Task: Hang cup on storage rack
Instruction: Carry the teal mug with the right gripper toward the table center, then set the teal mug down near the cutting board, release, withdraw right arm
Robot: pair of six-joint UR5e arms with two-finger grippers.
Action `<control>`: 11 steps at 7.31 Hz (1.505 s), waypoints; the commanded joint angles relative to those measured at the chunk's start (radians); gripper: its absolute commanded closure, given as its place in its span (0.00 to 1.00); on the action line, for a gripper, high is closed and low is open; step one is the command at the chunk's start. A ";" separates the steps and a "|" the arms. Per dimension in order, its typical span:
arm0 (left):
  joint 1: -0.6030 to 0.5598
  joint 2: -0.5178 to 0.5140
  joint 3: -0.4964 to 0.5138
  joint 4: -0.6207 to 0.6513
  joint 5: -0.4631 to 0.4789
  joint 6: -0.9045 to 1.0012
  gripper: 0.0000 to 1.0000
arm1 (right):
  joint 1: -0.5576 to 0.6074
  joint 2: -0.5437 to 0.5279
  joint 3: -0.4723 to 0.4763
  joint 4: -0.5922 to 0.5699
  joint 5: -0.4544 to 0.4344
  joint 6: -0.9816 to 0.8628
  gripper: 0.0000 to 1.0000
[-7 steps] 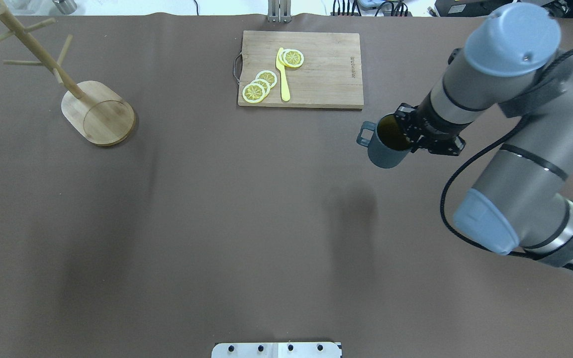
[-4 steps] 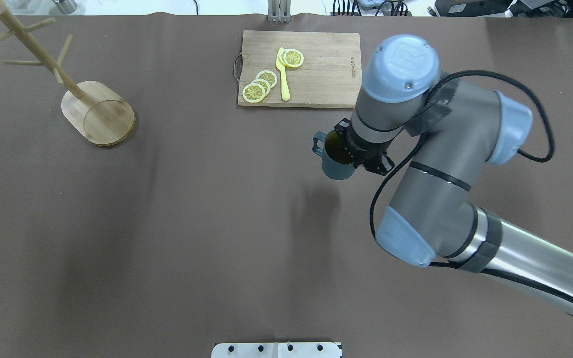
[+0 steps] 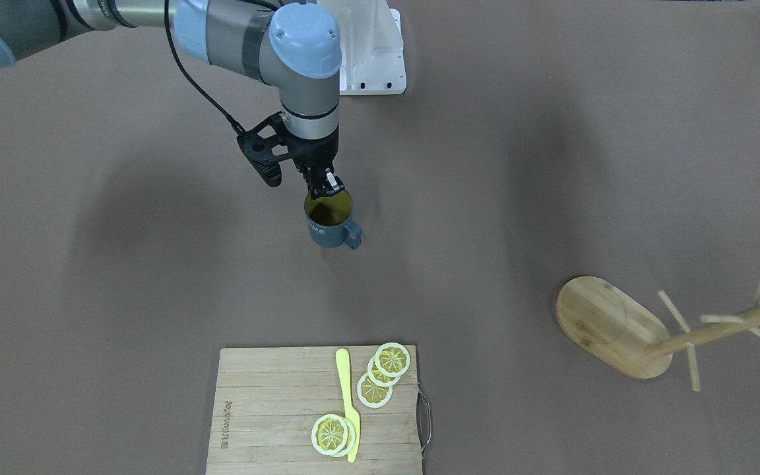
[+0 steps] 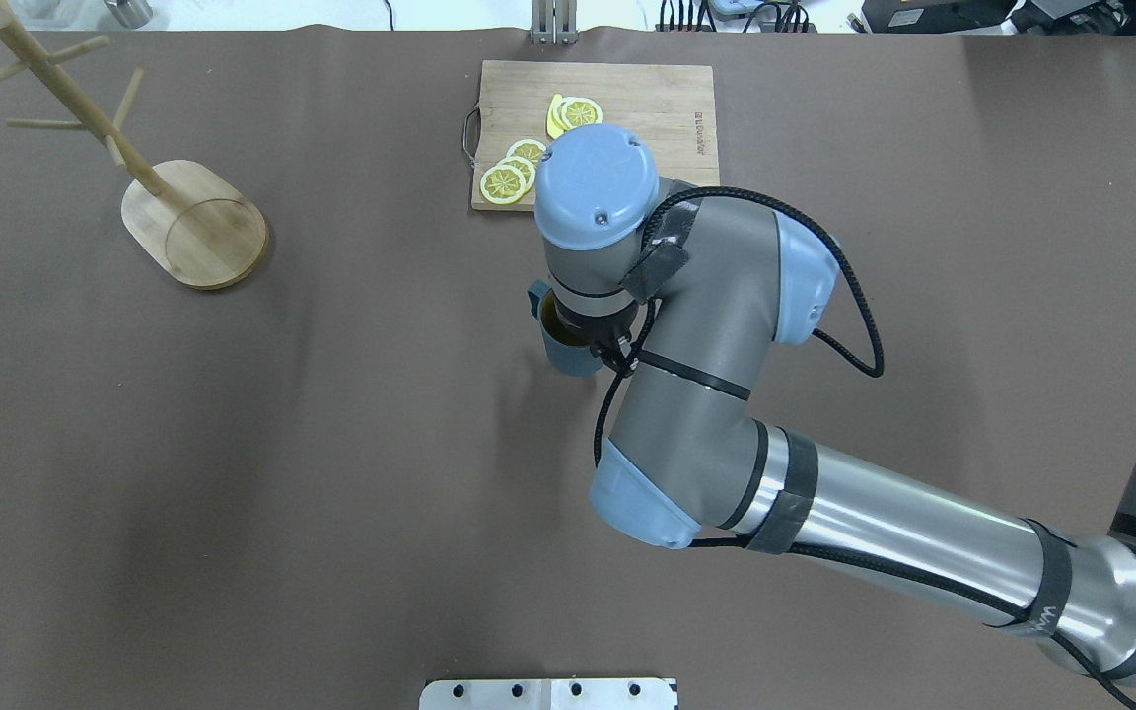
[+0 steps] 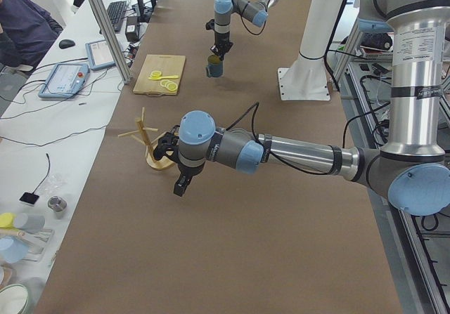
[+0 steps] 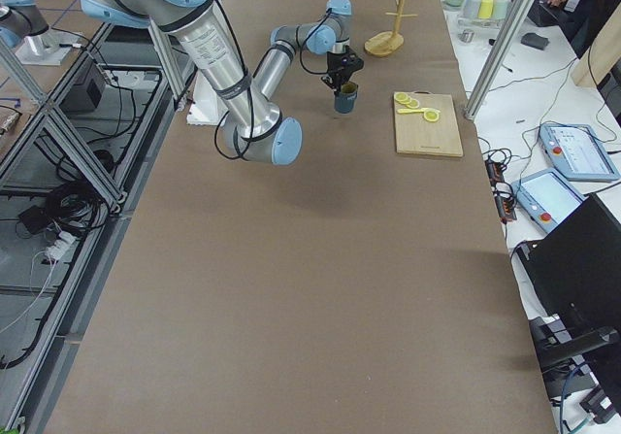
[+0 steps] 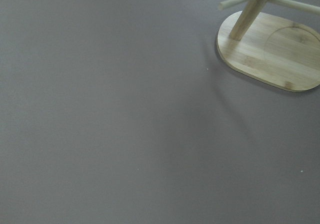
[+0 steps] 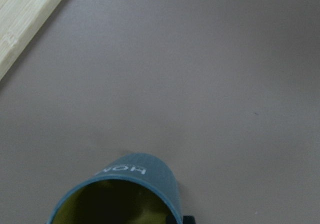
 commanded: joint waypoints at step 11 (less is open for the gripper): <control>0.002 -0.023 0.001 0.004 0.003 0.010 0.01 | 0.044 -0.022 0.057 0.026 0.010 -0.147 0.00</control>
